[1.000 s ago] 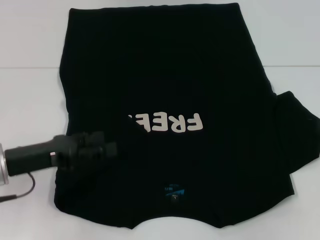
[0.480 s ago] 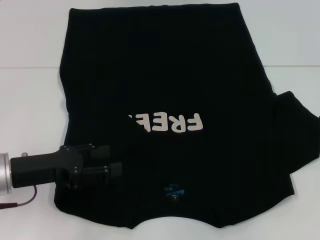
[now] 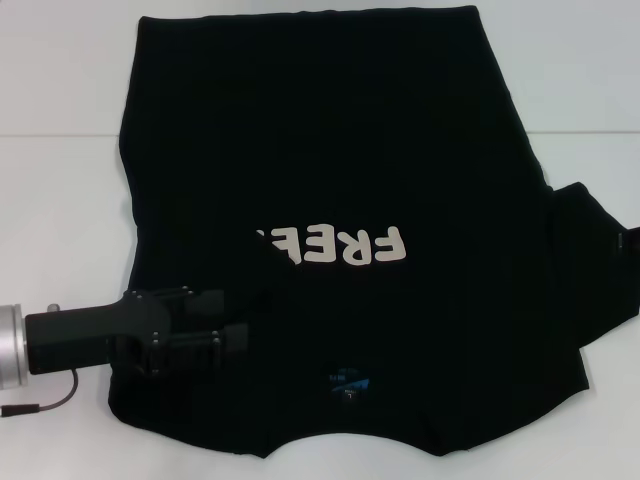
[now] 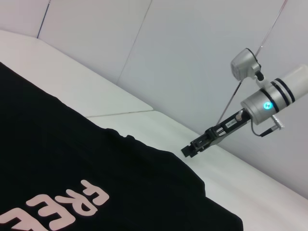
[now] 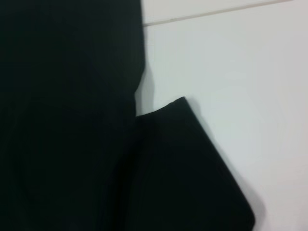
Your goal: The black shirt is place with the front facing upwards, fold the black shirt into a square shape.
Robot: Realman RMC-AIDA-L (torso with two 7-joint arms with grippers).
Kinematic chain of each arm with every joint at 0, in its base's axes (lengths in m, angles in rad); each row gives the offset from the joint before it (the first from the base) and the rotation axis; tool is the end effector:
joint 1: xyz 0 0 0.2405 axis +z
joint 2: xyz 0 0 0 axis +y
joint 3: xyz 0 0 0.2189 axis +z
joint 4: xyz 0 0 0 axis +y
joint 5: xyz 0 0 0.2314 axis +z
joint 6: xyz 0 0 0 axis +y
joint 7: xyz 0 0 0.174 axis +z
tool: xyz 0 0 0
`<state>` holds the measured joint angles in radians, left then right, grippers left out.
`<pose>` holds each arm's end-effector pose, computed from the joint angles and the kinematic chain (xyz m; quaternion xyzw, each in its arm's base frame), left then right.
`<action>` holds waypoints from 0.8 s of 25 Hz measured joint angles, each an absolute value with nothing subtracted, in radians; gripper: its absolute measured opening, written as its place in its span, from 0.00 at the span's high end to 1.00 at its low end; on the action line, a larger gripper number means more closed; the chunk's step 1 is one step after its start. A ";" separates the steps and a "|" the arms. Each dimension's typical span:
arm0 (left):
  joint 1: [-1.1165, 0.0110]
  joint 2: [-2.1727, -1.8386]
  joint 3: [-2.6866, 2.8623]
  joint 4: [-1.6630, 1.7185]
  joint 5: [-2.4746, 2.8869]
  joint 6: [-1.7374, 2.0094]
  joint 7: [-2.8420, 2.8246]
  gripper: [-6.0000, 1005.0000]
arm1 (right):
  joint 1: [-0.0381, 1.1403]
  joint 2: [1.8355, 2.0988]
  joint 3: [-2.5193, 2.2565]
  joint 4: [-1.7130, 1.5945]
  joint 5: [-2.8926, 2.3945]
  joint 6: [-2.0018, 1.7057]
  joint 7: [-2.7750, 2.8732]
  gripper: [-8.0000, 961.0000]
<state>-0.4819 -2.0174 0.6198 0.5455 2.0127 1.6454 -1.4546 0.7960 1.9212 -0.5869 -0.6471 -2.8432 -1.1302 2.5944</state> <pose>-0.2630 0.3144 0.0031 -0.9094 -0.3018 -0.2693 0.0964 0.3174 0.4301 0.0767 -0.7147 0.6127 -0.0319 0.3358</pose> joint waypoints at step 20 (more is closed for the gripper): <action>-0.483 -2.020 0.620 0.542 2.013 1.643 -1.459 0.24 | 0.813 1.930 -0.639 -0.583 -2.848 -1.077 2.601 0.08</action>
<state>-0.4830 -2.0202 0.6197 0.5416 2.0130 1.6431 -1.4589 0.8130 1.9304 -0.6392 -0.5835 -2.8484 -1.0772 2.6011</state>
